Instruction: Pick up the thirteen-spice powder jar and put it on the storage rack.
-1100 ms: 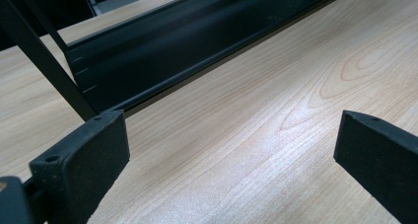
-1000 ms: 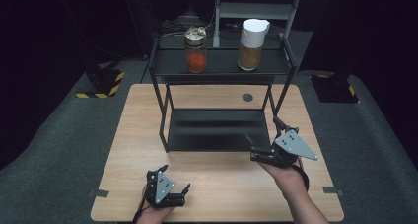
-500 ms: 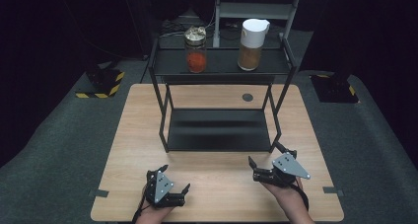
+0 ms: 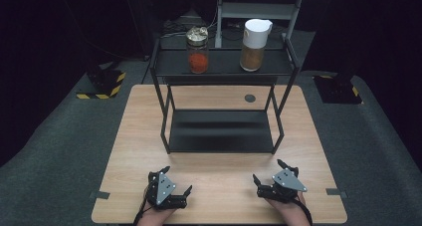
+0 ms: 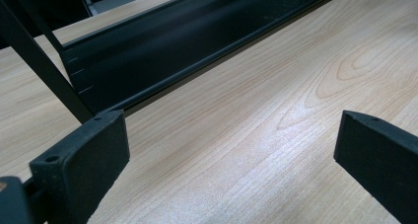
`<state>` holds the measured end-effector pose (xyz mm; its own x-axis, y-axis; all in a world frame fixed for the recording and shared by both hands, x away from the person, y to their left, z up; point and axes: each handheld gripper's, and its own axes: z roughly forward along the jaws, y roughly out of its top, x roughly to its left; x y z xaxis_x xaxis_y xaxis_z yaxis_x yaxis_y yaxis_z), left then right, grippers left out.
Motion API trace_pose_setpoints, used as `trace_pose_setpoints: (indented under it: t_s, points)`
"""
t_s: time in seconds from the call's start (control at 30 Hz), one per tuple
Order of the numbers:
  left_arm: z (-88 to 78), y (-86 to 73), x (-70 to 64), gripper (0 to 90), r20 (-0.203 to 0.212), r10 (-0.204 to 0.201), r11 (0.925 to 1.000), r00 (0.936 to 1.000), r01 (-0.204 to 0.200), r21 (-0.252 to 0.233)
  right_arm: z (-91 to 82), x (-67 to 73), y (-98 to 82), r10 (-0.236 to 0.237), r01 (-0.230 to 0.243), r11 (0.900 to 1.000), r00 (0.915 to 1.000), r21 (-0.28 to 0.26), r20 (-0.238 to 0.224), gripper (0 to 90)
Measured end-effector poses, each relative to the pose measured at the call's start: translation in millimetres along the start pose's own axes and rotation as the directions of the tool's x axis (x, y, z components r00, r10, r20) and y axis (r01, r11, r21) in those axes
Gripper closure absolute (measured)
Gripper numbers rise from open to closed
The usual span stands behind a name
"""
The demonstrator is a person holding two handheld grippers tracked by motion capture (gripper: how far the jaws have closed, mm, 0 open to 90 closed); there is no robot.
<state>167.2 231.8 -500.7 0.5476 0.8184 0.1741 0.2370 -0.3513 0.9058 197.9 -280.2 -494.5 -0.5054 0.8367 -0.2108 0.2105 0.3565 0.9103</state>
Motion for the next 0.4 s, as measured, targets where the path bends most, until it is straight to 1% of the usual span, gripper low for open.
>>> trace_pose_setpoints:
  t_s: [0.07,0.13,0.3,0.4]
  points:
    - [0.0,-0.1,-0.1,0.7,-0.001,-0.001,1.0000,1.0000,0.001,0.000,0.6,0.7,0.9,-0.004,0.004,1.000,1.0000,0.030,0.003,0.0]
    - [0.0,-0.1,-0.1,0.6,-0.001,-0.003,1.0000,1.0000,0.003,0.000,-0.4,2.6,-0.1,-0.017,0.017,0.999,0.9998,0.027,0.014,0.0]
    - [0.0,0.0,-0.6,0.6,-0.003,-0.001,1.0000,1.0000,0.001,0.000,-0.8,5.4,2.3,-0.050,0.049,0.998,0.9986,0.048,0.018,0.0]
    - [0.1,0.5,-1.2,0.6,-0.004,0.004,1.0000,1.0000,-0.004,0.003,-1.0,5.2,2.0,-0.050,0.049,0.998,0.9986,0.046,0.016,0.0]
